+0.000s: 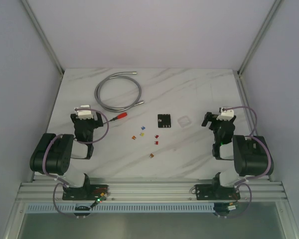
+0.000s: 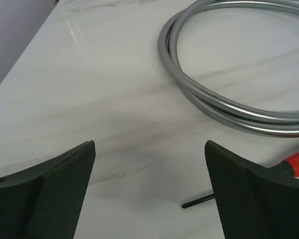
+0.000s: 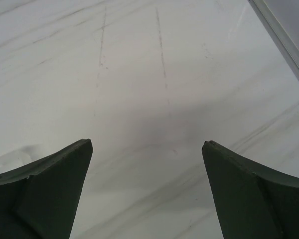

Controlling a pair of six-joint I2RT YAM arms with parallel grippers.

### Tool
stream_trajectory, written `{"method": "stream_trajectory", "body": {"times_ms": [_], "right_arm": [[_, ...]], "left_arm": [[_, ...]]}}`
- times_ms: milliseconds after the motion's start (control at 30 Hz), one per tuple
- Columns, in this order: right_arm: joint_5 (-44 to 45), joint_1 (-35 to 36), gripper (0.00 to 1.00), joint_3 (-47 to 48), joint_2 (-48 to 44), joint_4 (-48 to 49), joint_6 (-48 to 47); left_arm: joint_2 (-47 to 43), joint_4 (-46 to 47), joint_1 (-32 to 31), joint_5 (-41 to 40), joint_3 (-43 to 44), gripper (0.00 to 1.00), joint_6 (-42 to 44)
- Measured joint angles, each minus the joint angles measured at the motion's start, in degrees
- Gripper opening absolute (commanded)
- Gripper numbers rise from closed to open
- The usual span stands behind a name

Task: Snap on the fuse box
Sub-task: Pick up the fuse from the center of the board.

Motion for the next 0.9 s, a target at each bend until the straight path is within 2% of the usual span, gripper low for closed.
{"method": "stream_trajectory", "body": {"times_ms": [467, 567, 667, 767, 900], "right_arm": [[0.3, 0.2, 1.00, 0.0, 0.0, -0.1, -0.2], [0.4, 0.4, 1.00, 0.7, -1.2, -3.0, -0.6], [0.4, 0.6, 1.00, 5.3, -4.3, -12.0, -0.4], [0.4, 1.5, 1.00, 11.4, -7.1, -19.6, 0.6], [0.9, 4.9, 1.00, 16.2, -10.1, -29.1, 3.5]], "left_arm": [[0.0, 0.0, 0.0, 0.0, 0.0, 1.00, 0.0], [-0.3, -0.5, 0.0, 0.0, 0.1, 1.00, 0.0], [-3.2, -8.7, 0.0, -0.1, 2.7, 1.00, -0.2], [-5.8, -17.8, 0.0, -0.5, 9.5, 1.00, -1.0], [-8.8, -26.7, -0.1, -1.4, 14.9, 1.00, -4.8]]}}
